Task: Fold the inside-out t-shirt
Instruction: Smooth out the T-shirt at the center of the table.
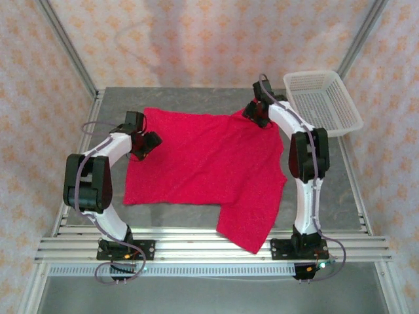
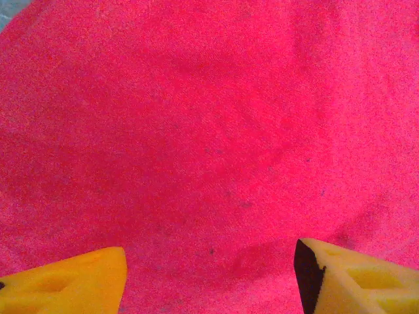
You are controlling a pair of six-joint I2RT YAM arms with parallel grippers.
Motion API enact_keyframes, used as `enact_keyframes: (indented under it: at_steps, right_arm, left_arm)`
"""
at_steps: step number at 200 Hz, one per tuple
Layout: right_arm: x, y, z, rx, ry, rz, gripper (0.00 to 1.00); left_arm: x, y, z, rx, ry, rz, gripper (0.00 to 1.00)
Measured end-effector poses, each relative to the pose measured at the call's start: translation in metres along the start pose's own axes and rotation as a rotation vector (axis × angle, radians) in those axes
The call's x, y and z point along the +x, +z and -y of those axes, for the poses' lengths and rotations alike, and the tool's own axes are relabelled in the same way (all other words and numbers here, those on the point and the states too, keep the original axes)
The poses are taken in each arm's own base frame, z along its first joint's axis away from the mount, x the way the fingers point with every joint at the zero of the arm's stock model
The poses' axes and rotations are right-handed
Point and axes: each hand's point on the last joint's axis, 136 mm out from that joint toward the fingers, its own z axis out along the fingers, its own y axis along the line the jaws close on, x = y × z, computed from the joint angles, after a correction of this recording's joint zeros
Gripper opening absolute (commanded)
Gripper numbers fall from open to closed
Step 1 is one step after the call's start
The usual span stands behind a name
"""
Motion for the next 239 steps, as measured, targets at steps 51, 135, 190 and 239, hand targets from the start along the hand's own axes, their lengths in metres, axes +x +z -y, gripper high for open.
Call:
enact_keyframes:
  at_steps: [51, 135, 190, 239]
  right_arm:
    - [-0.012, 0.05, 0.005, 0.026, 0.027, -0.013, 0.45]
    - [-0.035, 0.039, -0.016, -0.01, 0.015, 0.032, 0.0]
    - [-0.091, 0.02, -0.086, -0.274, 0.026, 0.197, 0.2]
    - [-0.103, 0.07, -0.134, -0.644, 0.224, 0.09, 0.69]
  left_arm:
    - [0.009, 0.006, -0.01, -0.021, 0.005, -0.016, 0.67]
    - [0.003, -0.005, -0.001, 0.005, 0.015, 0.004, 0.61]
    - [-0.001, -0.013, 0.003, 0.023, 0.019, 0.022, 0.61]
    - [0.007, -0.009, -0.001, 0.033, -0.008, 0.014, 0.61]
